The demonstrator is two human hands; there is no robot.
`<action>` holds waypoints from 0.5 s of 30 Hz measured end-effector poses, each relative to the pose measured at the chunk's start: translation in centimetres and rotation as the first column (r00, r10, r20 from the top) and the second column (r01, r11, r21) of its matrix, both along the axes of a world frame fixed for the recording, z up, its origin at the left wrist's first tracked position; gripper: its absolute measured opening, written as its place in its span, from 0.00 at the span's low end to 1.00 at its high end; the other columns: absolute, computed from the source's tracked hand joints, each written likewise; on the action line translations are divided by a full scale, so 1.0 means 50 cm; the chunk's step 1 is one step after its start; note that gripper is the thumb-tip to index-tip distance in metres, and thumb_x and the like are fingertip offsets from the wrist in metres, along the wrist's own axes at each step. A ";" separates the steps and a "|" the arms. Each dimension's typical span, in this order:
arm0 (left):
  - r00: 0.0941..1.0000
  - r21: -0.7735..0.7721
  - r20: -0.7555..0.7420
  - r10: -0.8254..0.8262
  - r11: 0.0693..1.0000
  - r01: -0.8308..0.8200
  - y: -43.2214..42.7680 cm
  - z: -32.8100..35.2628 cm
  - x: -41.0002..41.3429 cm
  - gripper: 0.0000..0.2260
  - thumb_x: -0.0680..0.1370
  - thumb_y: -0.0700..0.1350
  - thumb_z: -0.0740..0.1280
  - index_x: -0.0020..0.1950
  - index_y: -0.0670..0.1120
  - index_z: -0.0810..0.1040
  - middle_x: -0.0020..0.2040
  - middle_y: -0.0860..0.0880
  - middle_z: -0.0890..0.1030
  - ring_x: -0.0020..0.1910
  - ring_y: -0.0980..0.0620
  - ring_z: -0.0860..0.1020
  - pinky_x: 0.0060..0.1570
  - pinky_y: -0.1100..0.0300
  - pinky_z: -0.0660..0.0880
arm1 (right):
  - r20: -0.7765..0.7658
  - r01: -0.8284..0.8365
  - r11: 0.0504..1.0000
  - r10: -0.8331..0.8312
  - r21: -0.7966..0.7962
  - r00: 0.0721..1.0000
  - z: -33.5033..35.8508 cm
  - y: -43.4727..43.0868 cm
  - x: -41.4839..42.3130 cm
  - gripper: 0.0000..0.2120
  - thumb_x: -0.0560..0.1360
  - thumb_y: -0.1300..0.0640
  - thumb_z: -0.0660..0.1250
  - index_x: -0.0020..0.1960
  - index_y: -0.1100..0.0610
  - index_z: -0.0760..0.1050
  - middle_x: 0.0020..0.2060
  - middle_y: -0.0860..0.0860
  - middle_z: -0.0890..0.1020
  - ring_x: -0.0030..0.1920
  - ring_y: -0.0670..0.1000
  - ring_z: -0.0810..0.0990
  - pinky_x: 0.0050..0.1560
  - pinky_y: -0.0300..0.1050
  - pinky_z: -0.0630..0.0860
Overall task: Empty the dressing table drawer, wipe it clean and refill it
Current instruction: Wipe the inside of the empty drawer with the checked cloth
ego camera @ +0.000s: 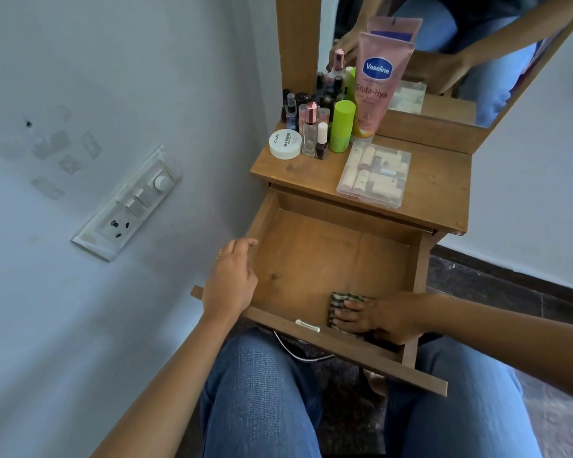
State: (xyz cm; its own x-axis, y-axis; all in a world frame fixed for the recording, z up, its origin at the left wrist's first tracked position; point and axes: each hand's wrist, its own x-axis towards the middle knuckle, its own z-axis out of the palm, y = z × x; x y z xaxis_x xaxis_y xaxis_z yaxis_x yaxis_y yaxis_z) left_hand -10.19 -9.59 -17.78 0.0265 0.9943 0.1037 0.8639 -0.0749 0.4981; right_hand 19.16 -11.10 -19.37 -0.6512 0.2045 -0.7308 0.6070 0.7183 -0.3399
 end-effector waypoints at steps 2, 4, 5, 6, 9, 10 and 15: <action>1.000 0.000 -0.013 -0.008 1.000 0.008 -0.002 0.000 0.001 0.20 0.75 0.32 0.59 0.65 0.47 0.72 0.61 0.49 0.74 0.57 0.51 0.74 0.49 0.59 0.74 | 0.022 -0.064 0.998 0.064 0.029 0.998 -0.008 0.010 -0.010 0.32 0.81 0.60 0.54 0.78 0.47 0.40 0.77 0.45 0.39 0.76 0.48 0.36 0.76 0.52 0.40; 1.000 0.002 -0.019 -0.009 1.000 0.009 -0.001 0.001 0.002 0.20 0.75 0.32 0.59 0.65 0.46 0.72 0.60 0.49 0.74 0.56 0.50 0.75 0.48 0.57 0.75 | 0.005 -0.111 0.989 0.111 0.100 0.994 -0.019 0.018 -0.026 0.32 0.82 0.56 0.54 0.77 0.49 0.37 0.77 0.46 0.37 0.76 0.49 0.34 0.76 0.52 0.38; 1.000 0.003 -0.022 -0.009 1.000 0.009 0.000 0.000 0.002 0.20 0.75 0.33 0.59 0.65 0.46 0.72 0.60 0.48 0.74 0.55 0.50 0.75 0.47 0.58 0.75 | -0.018 -0.110 0.985 0.114 0.135 0.993 -0.024 0.021 -0.035 0.32 0.82 0.55 0.53 0.77 0.49 0.36 0.76 0.47 0.37 0.76 0.49 0.34 0.76 0.52 0.37; 1.000 0.006 -0.026 -0.011 1.000 0.011 0.000 -0.001 0.002 0.19 0.76 0.33 0.59 0.65 0.45 0.72 0.59 0.48 0.75 0.55 0.50 0.74 0.46 0.59 0.74 | -0.047 -0.099 0.983 0.107 0.158 0.993 -0.027 0.024 -0.045 0.31 0.82 0.54 0.52 0.77 0.49 0.36 0.76 0.46 0.37 0.75 0.49 0.33 0.76 0.51 0.36; 0.999 0.014 -0.029 -0.022 1.000 0.022 -0.002 -0.003 0.004 0.19 0.76 0.33 0.59 0.65 0.45 0.72 0.59 0.47 0.75 0.56 0.49 0.74 0.46 0.59 0.73 | -0.148 -0.060 0.980 0.089 0.191 0.985 -0.028 0.046 -0.098 0.30 0.82 0.54 0.52 0.78 0.48 0.38 0.77 0.46 0.39 0.76 0.49 0.34 0.75 0.50 0.36; 0.999 0.012 -0.028 -0.021 1.000 0.021 -0.002 -0.003 0.005 0.18 0.76 0.33 0.59 0.65 0.45 0.72 0.59 0.47 0.75 0.56 0.49 0.74 0.47 0.57 0.74 | -0.173 -0.046 0.978 0.082 0.202 0.981 -0.028 0.059 -0.125 0.30 0.82 0.54 0.52 0.78 0.48 0.39 0.77 0.47 0.39 0.76 0.49 0.35 0.75 0.50 0.37; 1.000 -0.008 -0.018 -0.003 1.000 0.002 0.001 -0.001 0.002 0.18 0.76 0.33 0.60 0.64 0.46 0.73 0.60 0.48 0.75 0.57 0.49 0.74 0.51 0.54 0.76 | -0.252 0.064 0.959 0.008 0.278 0.968 -0.031 0.122 -0.248 0.29 0.82 0.52 0.51 0.78 0.50 0.42 0.78 0.49 0.43 0.77 0.51 0.39 0.76 0.51 0.40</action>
State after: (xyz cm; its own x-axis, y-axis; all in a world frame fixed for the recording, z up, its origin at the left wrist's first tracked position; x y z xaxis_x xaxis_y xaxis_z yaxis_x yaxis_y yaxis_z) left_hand -10.07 -9.56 -17.82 0.0308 0.9950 0.0955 0.8726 -0.0734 0.4828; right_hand 6.75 -5.02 -20.91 -0.7954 0.3986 -0.4566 0.5504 0.7905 -0.2687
